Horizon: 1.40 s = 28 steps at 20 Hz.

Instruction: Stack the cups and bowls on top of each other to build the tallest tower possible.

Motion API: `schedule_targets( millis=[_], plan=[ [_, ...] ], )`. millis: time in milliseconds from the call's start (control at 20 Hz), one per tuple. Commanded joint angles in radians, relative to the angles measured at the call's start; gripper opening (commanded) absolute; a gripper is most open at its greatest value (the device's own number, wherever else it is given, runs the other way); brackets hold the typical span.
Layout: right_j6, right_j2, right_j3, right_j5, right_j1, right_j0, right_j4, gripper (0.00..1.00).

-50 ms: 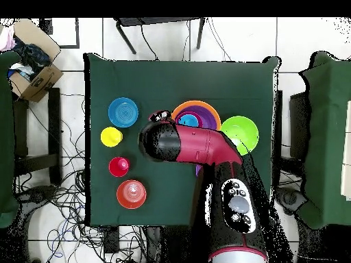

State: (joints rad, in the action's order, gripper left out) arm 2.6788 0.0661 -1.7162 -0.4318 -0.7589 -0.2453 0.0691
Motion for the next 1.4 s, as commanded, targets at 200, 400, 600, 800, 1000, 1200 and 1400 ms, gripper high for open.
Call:
schedule_targets(
  millis=[200,400,600,800,1000,1200,1400],
  plan=[
    [0.058,0.027,-0.070,-0.047,0.043,0.031,-0.021,1.00],
    [0.059,-0.001,-0.049,-0.093,0.023,0.046,-0.017,1.00],
    [0.050,0.005,-0.041,-0.136,-0.002,0.034,-0.038,1.00],
    [0.053,-0.012,0.001,-0.198,-0.016,0.038,-0.045,1.00],
    [0.057,-0.025,0.047,-0.226,0.000,0.038,-0.047,1.00],
    [0.059,-0.047,0.090,-0.251,0.013,0.034,-0.047,1.00],
    [0.058,-0.064,0.144,-0.291,0.027,0.014,-0.054,1.00]
  ],
)
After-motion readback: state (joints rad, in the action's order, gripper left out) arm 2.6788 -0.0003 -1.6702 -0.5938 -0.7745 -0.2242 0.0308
